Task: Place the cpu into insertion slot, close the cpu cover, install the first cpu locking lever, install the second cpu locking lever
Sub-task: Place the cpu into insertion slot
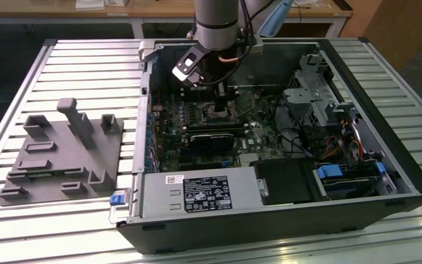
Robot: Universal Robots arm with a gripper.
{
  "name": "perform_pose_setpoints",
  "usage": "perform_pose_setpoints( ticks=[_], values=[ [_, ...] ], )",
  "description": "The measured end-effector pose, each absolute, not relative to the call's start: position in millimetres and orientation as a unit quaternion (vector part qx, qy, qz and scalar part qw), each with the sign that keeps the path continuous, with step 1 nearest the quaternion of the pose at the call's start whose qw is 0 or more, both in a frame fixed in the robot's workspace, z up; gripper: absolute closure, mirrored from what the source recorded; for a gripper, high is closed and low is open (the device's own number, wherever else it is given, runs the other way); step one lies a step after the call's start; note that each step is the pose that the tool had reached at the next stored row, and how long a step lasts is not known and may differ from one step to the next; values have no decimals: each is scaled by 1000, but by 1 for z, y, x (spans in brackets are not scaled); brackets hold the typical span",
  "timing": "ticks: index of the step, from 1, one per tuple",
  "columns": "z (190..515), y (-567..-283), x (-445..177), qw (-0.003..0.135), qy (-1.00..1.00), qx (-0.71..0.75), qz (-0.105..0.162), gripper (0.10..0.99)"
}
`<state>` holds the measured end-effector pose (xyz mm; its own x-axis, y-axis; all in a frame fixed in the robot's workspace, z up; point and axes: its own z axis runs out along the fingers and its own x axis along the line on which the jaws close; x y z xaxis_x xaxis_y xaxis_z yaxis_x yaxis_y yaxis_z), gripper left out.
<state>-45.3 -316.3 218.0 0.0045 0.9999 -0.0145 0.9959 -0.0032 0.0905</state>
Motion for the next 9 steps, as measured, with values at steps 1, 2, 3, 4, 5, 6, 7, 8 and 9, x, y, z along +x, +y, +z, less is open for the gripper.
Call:
perform_pose_setpoints(
  ticks=[1, 2, 3, 4, 5, 6, 7, 8, 9],
  values=[
    [218, -316, -45, 37, 705, 708, 27, 725],
    [218, -316, -45, 37, 705, 708, 27, 725],
    [218, -316, -45, 37, 705, 708, 27, 784],
    [218, -316, -45, 37, 705, 708, 27, 843],
    [218, -316, -45, 37, 705, 708, 27, 843],
    [218, -316, -45, 37, 705, 708, 27, 902],
    [218, -316, -45, 37, 705, 708, 27, 961],
    [218, -316, -45, 37, 705, 708, 27, 980],
    [218, -316, -45, 37, 705, 708, 27, 980]
  ],
)
